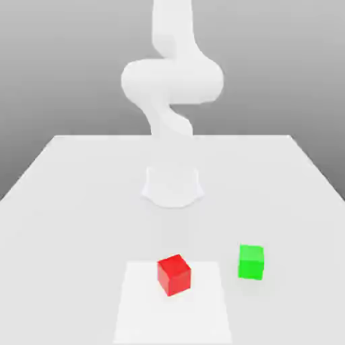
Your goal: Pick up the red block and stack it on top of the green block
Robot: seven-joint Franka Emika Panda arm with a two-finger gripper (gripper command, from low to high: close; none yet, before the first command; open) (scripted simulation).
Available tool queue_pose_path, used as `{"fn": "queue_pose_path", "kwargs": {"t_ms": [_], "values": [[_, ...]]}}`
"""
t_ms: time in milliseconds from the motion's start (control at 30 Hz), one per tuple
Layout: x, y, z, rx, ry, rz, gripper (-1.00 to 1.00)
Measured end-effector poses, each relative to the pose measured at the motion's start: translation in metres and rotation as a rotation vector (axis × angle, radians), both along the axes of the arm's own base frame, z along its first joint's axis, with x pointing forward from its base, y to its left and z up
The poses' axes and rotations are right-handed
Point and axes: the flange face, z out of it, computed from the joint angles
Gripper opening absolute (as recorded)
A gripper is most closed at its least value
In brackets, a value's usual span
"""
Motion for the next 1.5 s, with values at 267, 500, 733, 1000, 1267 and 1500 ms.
{"fn": "queue_pose_path", "kwargs": {"t_ms": [267, 500, 733, 1000, 1267, 1500], "values": [[0.059, 0.002, -0.199, -0.025, 0.292, 0.18, 0.0], [0.031, 0.014, -0.376, -0.125, 0.561, 0.343, 0.0], [-0.005, 0.011, -0.466, -0.206, 0.689, 0.427, 0.0], [-0.008, 0.011, -0.513, -0.205, 0.695, 0.427, 0.0], [-0.009, 0.011, -0.517, -0.204, 0.697, 0.427, -1.0], [-0.004, 0.011, -0.478, -0.207, 0.689, 0.43, -1.0]]}}
